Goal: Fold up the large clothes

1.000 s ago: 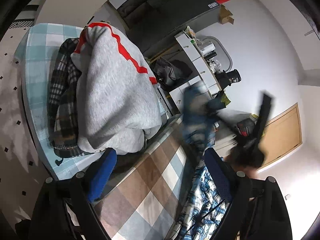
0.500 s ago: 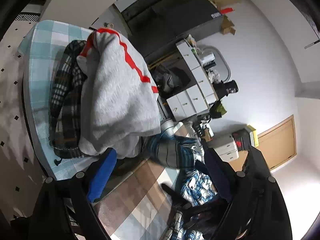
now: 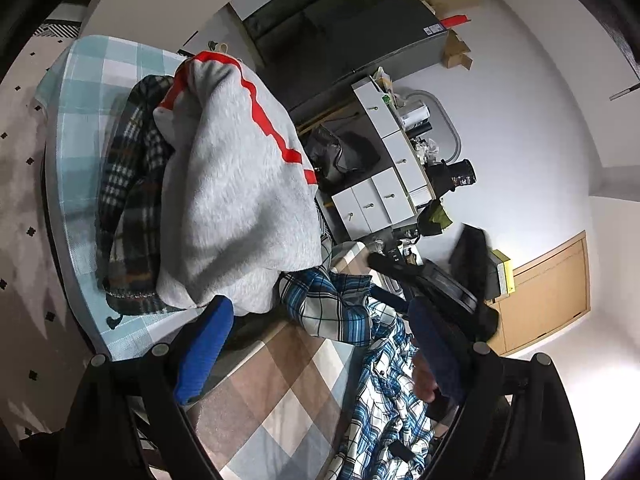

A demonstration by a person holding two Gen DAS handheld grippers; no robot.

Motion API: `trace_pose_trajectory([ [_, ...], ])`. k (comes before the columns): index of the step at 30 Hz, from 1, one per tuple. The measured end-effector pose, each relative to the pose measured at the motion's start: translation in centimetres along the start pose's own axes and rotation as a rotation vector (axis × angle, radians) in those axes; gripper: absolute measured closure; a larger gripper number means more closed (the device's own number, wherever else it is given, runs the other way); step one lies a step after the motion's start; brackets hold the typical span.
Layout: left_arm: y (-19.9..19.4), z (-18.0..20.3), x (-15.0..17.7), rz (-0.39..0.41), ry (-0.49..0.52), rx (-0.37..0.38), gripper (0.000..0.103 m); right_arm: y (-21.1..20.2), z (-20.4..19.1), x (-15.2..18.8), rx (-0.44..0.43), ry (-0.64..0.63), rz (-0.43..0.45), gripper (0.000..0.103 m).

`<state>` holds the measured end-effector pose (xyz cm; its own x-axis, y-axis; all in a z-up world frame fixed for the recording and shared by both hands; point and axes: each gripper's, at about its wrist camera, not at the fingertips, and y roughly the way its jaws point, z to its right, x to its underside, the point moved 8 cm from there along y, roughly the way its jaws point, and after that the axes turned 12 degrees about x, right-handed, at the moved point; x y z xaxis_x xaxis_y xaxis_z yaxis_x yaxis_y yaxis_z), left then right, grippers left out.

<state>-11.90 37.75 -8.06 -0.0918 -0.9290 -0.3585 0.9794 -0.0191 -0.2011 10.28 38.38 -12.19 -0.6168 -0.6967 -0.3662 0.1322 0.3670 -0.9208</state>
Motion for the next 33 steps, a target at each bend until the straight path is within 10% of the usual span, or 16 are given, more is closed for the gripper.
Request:
trace_pose_trajectory([
  [6,0.1,-0.1,0.1,-0.015,-0.017,0.009,0.017,3.4,-0.3,1.3,0.045,-0.014,-0.14,0.016],
  [7,0.2,-0.1,0.1,-0.017,-0.02,0.011,0.017,3.8,-0.2,1.3,0.077,-0.027,-0.147,0.023],
  [9,0.3,-0.1,0.3,-0.025,-0.022,0.013,0.017,4.3,-0.6,1.3,0.104,-0.07,-0.16,0.074],
  [14,0.2,0.1,0.1,-0.019,-0.018,0.012,0.017,4.3,-3.7,1.6,0.161,-0.223,-0.158,0.096],
  [33,0.1,-0.1,0.7,0.007,0.021,-0.06,0.017,-17.3,-4.9,-10.2,0.012,-0.013,0.512,0.099],
])
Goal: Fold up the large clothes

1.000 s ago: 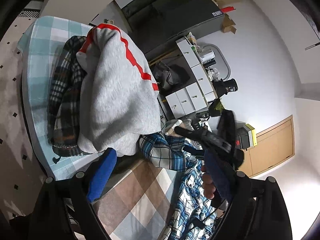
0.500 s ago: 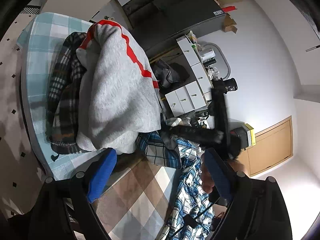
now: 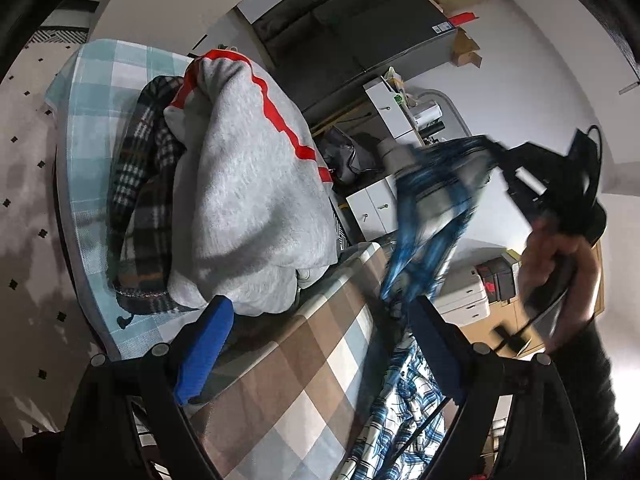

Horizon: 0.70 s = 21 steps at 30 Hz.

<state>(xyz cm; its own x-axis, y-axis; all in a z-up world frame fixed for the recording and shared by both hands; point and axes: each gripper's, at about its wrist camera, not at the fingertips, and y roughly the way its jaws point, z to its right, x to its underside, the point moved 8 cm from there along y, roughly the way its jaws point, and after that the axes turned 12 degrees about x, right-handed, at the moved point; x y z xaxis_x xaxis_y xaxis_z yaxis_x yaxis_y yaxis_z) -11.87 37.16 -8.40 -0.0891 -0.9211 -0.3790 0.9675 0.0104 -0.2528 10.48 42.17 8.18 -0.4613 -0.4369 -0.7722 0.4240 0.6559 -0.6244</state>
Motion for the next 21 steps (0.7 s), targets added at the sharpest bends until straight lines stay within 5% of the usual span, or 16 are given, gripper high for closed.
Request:
trace_pose_trajectory([
  [8,1.5,0.4,0.6,-0.039,0.034,-0.035,0.017,-3.9,3.4,-4.0,0.052,0.054,0.158,0.099],
  [18,10.7,6.2,0.1,-0.196,0.304,-0.073,0.017,-8.2,4.9,-0.8,0.018,0.114,0.189,0.099],
  [21,14.8,5.5,0.2,-0.265,0.271,-0.108,0.017,-9.6,6.2,0.8,0.004,0.155,0.186,0.099],
])
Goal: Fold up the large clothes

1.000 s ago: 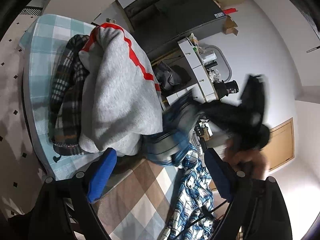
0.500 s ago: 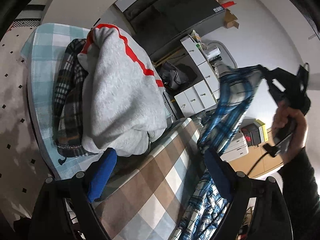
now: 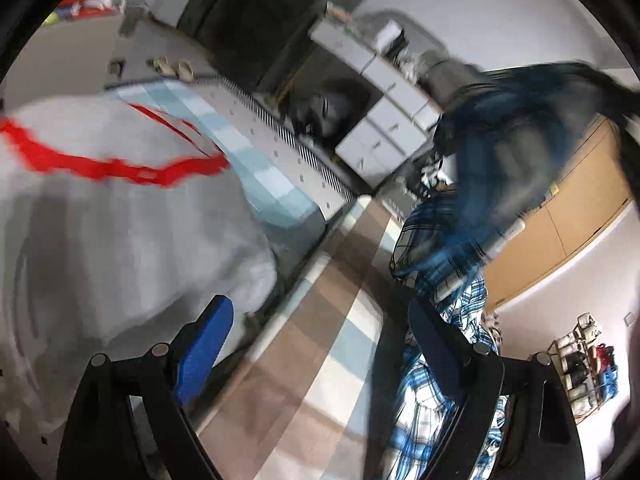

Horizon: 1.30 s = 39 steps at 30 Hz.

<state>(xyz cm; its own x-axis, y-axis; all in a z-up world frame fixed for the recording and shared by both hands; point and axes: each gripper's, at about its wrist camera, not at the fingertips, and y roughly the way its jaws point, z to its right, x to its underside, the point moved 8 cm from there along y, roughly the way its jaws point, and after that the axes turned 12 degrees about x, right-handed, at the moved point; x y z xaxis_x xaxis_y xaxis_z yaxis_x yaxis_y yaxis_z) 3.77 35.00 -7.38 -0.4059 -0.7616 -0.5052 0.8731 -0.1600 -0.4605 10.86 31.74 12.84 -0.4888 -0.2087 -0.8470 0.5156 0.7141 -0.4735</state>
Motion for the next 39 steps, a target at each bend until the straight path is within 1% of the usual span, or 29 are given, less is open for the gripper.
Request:
trace_pose_trajectory([
  [1,1.6,-0.2,0.0,-0.038,-0.041,0.007,0.017,-0.4,0.2,0.3,-0.003,0.0,-0.001,0.099],
  [3,3.4,-0.1,0.3,-0.092,-0.115,0.09,0.017,-1.3,0.8,1.3,0.001,-0.016,0.002,0.099],
  [4,3.9,0.2,0.4,-0.101,-0.146,0.138,0.017,-1.6,1.1,1.8,0.003,-0.018,-0.005,0.099],
  [6,4.0,0.8,0.8,-0.116,-0.207,0.253,0.017,-2.0,1.8,2.4,0.011,-0.017,-0.019,0.099],
  [8,3.5,1.4,1.5,-0.118,-0.259,0.397,0.017,-2.3,2.3,2.5,0.013,-0.028,-0.017,0.099],
  [9,3.3,1.5,2.1,-0.133,-0.307,0.484,0.017,-2.4,2.4,2.4,0.012,-0.024,-0.018,0.099],
  [10,3.4,1.7,2.5,-0.157,-0.341,0.535,0.017,-2.4,2.4,2.4,0.006,-0.022,-0.021,0.099],
  [12,3.9,1.9,2.5,-0.18,-0.374,0.535,0.017,-2.7,2.1,2.5,0.003,-0.045,-0.01,0.099],
  [15,4.4,2.4,2.4,-0.208,-0.421,0.566,0.017,-3.0,1.4,3.1,0.0,-0.074,-0.002,0.099],
  [16,4.5,2.5,2.4,-0.217,-0.443,0.583,0.017,-3.1,1.0,3.5,-0.014,-0.085,-0.008,0.099],
  [18,5.1,3.1,1.9,-0.231,-0.466,0.579,0.017,-3.4,0.6,4.1,-0.02,-0.11,-0.006,0.099],
  [20,5.3,3.4,1.0,-0.223,-0.48,0.577,0.017,-3.9,0.3,4.6,-0.032,-0.126,-0.001,0.099],
  [22,5.3,3.9,-0.4,-0.197,-0.473,0.565,0.017,-4.6,0.4,4.7,-0.025,-0.128,0.018,0.099],
  [24,5.9,4.7,-1.3,-0.182,-0.449,0.56,0.017,-5.6,1.2,4.1,-0.004,-0.117,0.056,0.099],
  [25,6.3,6.0,-2.1,-0.185,-0.418,0.558,0.017,-6.1,1.8,3.6,0.005,-0.101,0.078,0.099],
  [27,7.2,8.2,-2.8,-0.199,-0.366,0.55,0.017,-7.2,3.7,2.4,0.037,-0.048,0.12,0.099],
  [30,8.9,13.4,-3.9,-0.215,-0.247,0.545,0.017,-9.5,7.3,0.7,0.087,0.061,0.19,0.099],
  [31,9.5,15.1,-3.9,-0.221,-0.215,0.545,0.017,-10.4,8.5,0.5,0.096,0.097,0.213,0.099],
  [32,10.0,16.4,-3.8,-0.229,-0.191,0.548,0.017,-11.8,10.2,0.4,0.127,0.131,0.25,0.099],
  [33,10.9,18.5,-3.4,-0.252,-0.155,0.558,0.017,-12.8,11.3,0.4,0.15,0.151,0.274,0.099],
  [34,11.5,19.8,-3.0,-0.265,-0.134,0.564,0.017,-13.9,12.8,0.5,0.17,0.184,0.299,0.099],
  [35,12.2,21.5,-2.5,-0.284,-0.1,0.562,0.017,-15.4,15.6,0.9,0.21,0.246,0.331,0.099],
  [37,13.0,23.7,-1.4,-0.312,-0.034,0.556,0.017,-17.2,20.1,2.1,0.264,0.364,0.361,0.099],
  [38,12.9,24.0,-1.1,-0.307,-0.013,0.557,0.017,-18.2,23.9,3.6,0.309,0.465,0.371,0.099],
  [39,12.7,24.0,-0.8,-0.3,0.015,0.551,0.017,-18.8,26.4,4.7,0.329,0.532,0.371,0.099],
])
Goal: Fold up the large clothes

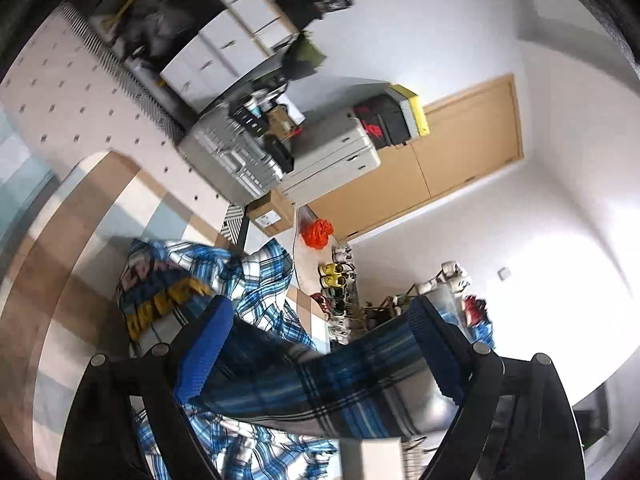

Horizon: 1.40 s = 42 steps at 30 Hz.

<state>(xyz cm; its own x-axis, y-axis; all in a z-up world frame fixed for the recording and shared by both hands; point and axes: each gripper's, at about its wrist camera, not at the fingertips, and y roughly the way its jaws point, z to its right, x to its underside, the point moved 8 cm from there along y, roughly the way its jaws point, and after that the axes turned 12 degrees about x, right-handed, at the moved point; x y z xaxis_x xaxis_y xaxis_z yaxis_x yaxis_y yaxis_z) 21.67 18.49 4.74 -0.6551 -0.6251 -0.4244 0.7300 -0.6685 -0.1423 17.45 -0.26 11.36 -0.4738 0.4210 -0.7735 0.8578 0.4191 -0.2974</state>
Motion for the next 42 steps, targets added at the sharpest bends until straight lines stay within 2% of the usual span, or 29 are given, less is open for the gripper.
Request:
trace_pose_trajectory([
  [1,-0.1,0.0,0.7,-0.003,0.041,-0.034,0.017,0.3,3.0,-0.1,0.022,0.06,-0.009,0.099],
  [2,-0.4,-0.6,1.0,-0.004,0.062,-0.055,0.017,0.4,7.3,0.2,0.09,0.115,-0.006,0.099],
  [3,-0.7,-1.2,1.7,-0.014,0.079,-0.084,0.017,0.4,9.8,0.6,0.124,0.142,-0.006,0.099],
  [6,-1.5,-4.3,3.9,-0.054,0.058,-0.156,0.017,1.1,18.6,3.5,0.245,0.263,-0.054,0.099],
  [8,-2.9,-7.3,5.9,-0.061,0.039,-0.265,0.017,1.6,23.4,5.9,0.294,0.341,-0.109,0.099],
  [9,-3.2,-8.1,6.7,-0.071,0.038,-0.296,0.017,1.9,25.7,7.1,0.319,0.385,-0.139,0.099],
  [11,-3.9,-10.5,8.7,-0.108,0.06,-0.413,0.017,2.1,28.2,8.9,0.328,0.44,-0.18,0.099],
  [15,-4.2,-14.0,11.8,-0.184,0.148,-0.608,0.017,2.1,28.9,9.3,0.368,0.386,-0.197,0.099],
  [18,-2.9,-15.3,13.6,-0.273,0.201,-0.653,0.017,2.2,28.1,9.6,0.401,0.325,-0.258,0.098],
  [22,-2.0,-15.7,14.7,-0.337,0.303,-0.718,0.016,2.1,27.0,10.6,0.456,0.141,-0.385,0.097],
  [24,-1.9,-15.6,15.1,-0.355,0.34,-0.735,0.017,0.8,26.9,10.9,0.477,0.064,-0.388,0.092],
  [25,-1.9,-15.5,15.2,-0.356,0.35,-0.733,0.016,0.4,26.8,10.7,0.492,0.034,-0.384,0.087],
  [26,-1.8,-15.7,15.3,-0.36,0.354,-0.727,0.016,-0.1,26.4,10.0,0.505,-0.006,-0.369,0.065],
  [27,-1.7,-15.7,15.5,-0.368,0.356,-0.725,0.017,-0.5,25.9,9.1,0.5,-0.042,-0.336,0.031],
  [28,-1.7,-15.6,15.5,-0.37,0.358,-0.725,0.017,-0.8,25.1,7.9,0.482,-0.075,-0.289,0.018],
  [29,-1.6,-15.4,15.6,-0.374,0.368,-0.715,0.017,-1.0,23.6,6.5,0.449,-0.135,-0.233,0.009],
  [31,-1.3,-15.0,15.4,-0.363,0.402,-0.725,0.016,0.3,21.7,5.3,0.406,-0.233,-0.222,0.006],
  [33,-1.3,-14.4,15.3,-0.347,0.439,-0.725,0.016,3.1,20.2,5.4,0.349,-0.307,-0.314,0.003],
  [34,-1.3,-14.1,15.1,-0.34,0.455,-0.715,0.016,5.1,19.8,6.2,0.333,-0.352,-0.397,0.003],
  [37,-1.3,-13.5,15.3,-0.335,0.495,-0.715,0.016,9.4,20.9,8.4,0.363,-0.486,-0.563,0.003],
  [38,-1.4,-13.4,15.4,-0.335,0.504,-0.711,0.016,10.8,21.5,9.6,0.351,-0.512,-0.648,0.005],
  [40,-1.5,-13.1,15.6,-0.33,0.535,-0.704,0.016,11.9,22.0,11.1,0.318,-0.544,-0.726,0.009],
  [42,-1.3,-12.9,16.0,-0.331,0.565,-0.706,0.016,12.8,21.2,13.1,0.247,-0.643,-0.8,0.009],
])
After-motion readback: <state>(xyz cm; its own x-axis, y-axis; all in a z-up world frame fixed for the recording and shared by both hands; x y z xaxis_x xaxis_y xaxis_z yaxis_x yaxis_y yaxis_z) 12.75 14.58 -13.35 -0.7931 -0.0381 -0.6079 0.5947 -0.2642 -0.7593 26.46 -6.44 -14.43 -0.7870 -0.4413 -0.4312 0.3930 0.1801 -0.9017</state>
